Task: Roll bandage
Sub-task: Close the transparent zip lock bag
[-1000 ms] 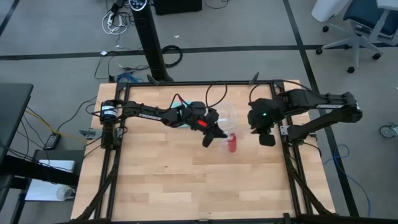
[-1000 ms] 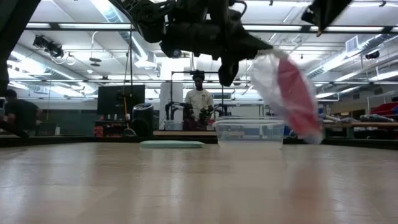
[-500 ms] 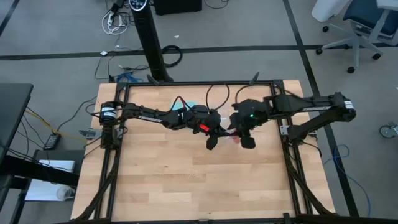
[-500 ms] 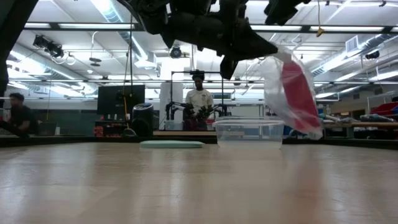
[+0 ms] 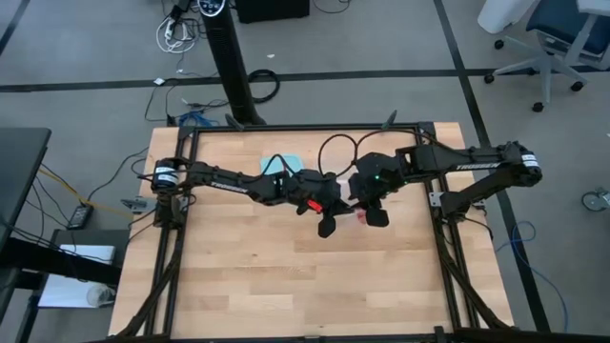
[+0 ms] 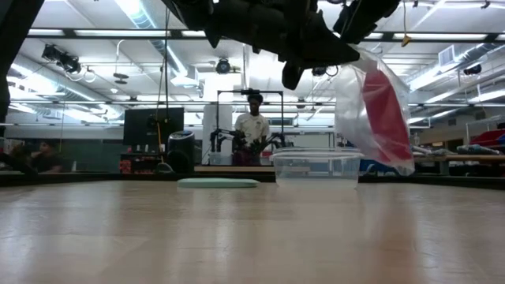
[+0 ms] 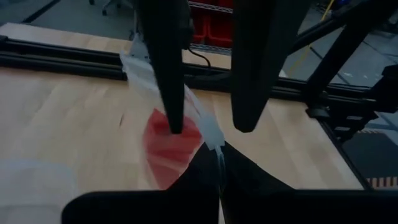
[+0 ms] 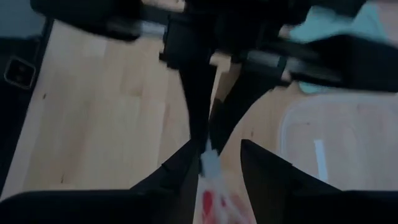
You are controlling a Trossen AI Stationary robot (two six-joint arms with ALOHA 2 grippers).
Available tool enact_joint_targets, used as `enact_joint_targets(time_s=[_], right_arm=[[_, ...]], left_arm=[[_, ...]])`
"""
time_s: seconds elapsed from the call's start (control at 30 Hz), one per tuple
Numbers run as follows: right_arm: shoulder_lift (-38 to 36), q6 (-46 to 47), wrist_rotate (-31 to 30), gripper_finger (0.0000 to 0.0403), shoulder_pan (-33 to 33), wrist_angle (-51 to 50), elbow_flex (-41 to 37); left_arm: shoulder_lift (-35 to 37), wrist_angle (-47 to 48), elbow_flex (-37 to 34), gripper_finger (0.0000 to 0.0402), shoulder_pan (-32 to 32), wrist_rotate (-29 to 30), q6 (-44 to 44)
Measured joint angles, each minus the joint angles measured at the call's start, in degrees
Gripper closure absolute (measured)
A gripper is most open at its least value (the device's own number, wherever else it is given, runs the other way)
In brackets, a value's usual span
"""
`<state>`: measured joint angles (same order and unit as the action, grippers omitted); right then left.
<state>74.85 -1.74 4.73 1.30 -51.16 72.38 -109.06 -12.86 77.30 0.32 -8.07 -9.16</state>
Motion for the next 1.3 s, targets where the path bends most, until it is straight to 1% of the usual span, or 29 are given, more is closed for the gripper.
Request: enact_joint_targets(time_s=[0.17, 0.4, 0.63, 0.73, 0.8, 0.97, 1.3], right_arm=[[0.7, 0.0, 0.0, 0.0284, 0.0, -0.4, 0.0], [1.7, -0.3, 0.4, 0.0281, 0.0, -1.4, 0.0], [1.8, -0.9, 0.7, 0.0294, 0.0, -1.4, 0.1], [1.8, -0.9, 0.7, 0.0307, 0.0, -1.4, 0.1], [1.8, -1.0, 0.9, 0.0322, 0.0, -1.6, 0.1], [1.8, -2.4, 0.6, 0.0385, 0.4, -3.0, 0.1], [1.6, -2.4, -0.6, 0.0388, 0.9, -5.1, 0.2]], left_arm=[[0.0, -0.2, 0.0, 0.0402, -0.4, 1.5, 1.7], [0.0, 2.1, 1.8, 0.0402, -0.9, 2.0, 4.2], [0.0, 4.8, 2.8, 0.0402, -1.0, 3.0, 4.5], [0.0, 4.8, 2.8, 0.0402, -1.1, 3.7, 4.5], [0.0, 4.7, 2.8, 0.0402, -1.1, 4.0, 4.5], [0.0, 4.8, 2.8, 0.0402, -1.1, 5.9, 4.5], [0.0, 4.6, 2.8, 0.0402, -1.1, 6.5, 4.4]])
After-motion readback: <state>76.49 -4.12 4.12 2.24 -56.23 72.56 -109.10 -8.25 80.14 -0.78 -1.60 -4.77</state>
